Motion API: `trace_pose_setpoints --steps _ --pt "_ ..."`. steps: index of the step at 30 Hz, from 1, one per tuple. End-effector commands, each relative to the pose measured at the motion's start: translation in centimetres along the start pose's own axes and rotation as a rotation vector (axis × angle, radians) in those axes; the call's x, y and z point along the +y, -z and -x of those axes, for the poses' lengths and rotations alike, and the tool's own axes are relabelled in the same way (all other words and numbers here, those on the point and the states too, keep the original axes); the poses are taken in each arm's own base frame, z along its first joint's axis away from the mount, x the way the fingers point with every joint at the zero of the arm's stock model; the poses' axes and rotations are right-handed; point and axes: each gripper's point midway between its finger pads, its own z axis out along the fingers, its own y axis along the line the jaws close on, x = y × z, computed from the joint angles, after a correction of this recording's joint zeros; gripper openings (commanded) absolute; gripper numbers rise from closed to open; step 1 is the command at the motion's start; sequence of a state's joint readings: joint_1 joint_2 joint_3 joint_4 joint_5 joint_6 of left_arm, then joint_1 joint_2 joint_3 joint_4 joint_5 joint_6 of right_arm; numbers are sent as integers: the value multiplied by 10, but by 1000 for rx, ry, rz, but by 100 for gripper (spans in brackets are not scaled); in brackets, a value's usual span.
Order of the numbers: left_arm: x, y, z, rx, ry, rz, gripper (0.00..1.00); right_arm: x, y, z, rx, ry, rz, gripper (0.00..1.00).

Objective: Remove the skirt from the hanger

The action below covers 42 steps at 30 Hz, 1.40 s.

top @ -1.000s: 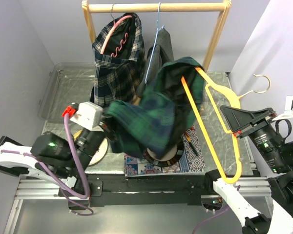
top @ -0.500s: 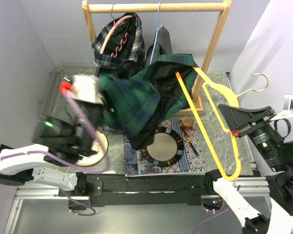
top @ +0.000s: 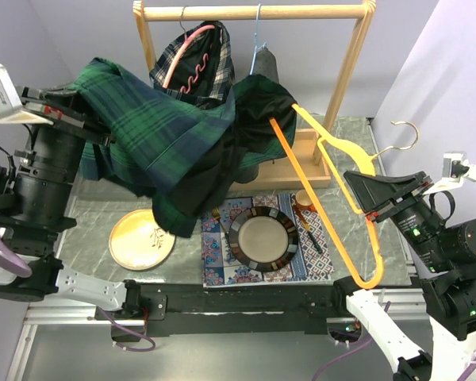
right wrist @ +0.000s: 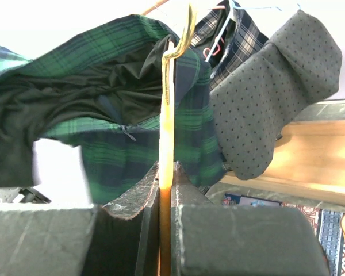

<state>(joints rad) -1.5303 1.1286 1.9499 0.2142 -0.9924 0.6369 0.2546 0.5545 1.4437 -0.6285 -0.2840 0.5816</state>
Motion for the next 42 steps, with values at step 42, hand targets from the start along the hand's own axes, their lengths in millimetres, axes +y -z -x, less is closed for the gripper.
trace_pose_setpoints --steps 42 --pt "85 9 49 -56 -294 248 1 117 146 -39 216 19 511 0"
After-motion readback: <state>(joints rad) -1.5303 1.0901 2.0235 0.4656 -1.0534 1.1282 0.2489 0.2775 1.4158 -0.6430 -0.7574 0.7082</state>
